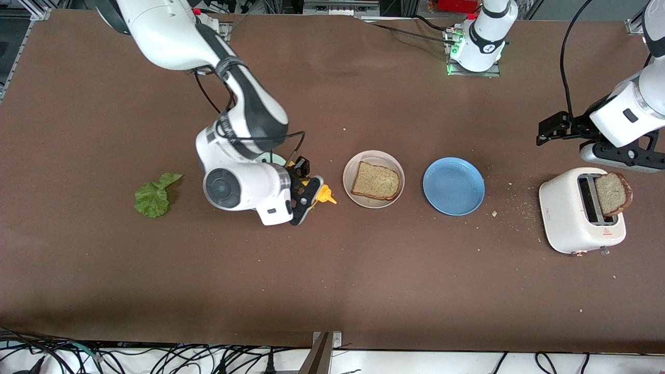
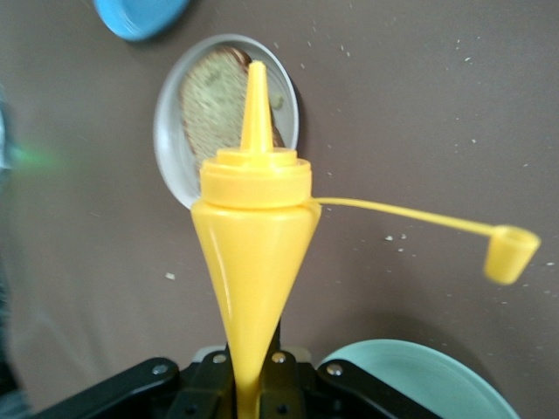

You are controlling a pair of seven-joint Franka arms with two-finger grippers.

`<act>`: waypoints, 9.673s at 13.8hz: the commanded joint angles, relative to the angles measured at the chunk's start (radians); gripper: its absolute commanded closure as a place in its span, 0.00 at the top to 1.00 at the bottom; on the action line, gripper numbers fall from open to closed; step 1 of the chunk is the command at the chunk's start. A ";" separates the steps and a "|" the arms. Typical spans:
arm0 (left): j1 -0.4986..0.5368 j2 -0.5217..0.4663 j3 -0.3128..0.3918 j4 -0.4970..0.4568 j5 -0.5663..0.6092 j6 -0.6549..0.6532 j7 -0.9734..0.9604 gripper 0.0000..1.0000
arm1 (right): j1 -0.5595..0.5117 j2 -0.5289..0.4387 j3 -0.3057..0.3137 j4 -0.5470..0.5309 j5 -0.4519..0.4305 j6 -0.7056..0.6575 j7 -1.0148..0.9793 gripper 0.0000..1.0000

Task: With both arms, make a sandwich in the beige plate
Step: 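Carry the mustard bottle back beside the green plate with the right gripper, then set the mustard bottle on the table and open the right gripper, then move the right gripper over the green lettuce leaf, then lower the right gripper and pinch the lettuce leaf, then carry the lettuce leaf onto the toast on the beige plate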

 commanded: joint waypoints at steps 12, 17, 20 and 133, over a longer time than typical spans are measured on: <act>0.006 0.002 -0.009 0.013 0.032 -0.005 -0.003 1.00 | -0.398 -0.063 -0.069 -0.346 0.495 -0.362 -1.103 0.00; 0.009 0.002 -0.011 0.013 0.067 -0.005 0.003 1.00 | -0.430 -0.019 -0.134 -0.401 0.508 -0.421 -1.548 0.00; 0.011 0.007 -0.009 0.015 0.052 -0.005 -0.003 1.00 | -0.450 0.055 -0.154 -0.407 0.506 -0.430 -1.752 0.00; 0.029 0.018 -0.008 0.034 0.049 -0.028 -0.042 1.00 | -0.094 -0.347 0.256 -0.356 -0.632 0.022 0.861 0.00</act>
